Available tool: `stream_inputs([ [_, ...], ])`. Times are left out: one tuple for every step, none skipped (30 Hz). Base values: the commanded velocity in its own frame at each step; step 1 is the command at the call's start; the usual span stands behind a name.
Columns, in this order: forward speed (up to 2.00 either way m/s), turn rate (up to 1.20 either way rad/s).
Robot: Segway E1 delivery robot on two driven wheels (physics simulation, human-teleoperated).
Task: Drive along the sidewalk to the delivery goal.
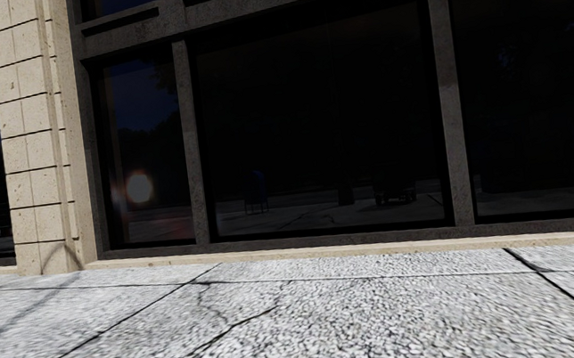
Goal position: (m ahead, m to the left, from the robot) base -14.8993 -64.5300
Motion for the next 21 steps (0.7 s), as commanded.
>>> stream_inputs([
  [0.00,0.00],
  [0.00,0.00],
  [0.00,0.00],
  [0.00,0.00],
  [0.00,0.00],
  [0.00,0.00],
  [0.00,0.00],
  [0.00,0.00],
  [0.00,0.00],
  [0.00,0.00],
  [0.00,0.00],
  [0.00,0.00],
  [0.00,0.00],
  [0.00,0.00],
  [0.00,0.00],
  [0.00,0.00],
  [0.00,0.00],
  [0.00,0.00],
  [0.00,0.00],
  [0.00,0.00],
  [0.00,0.00],
])
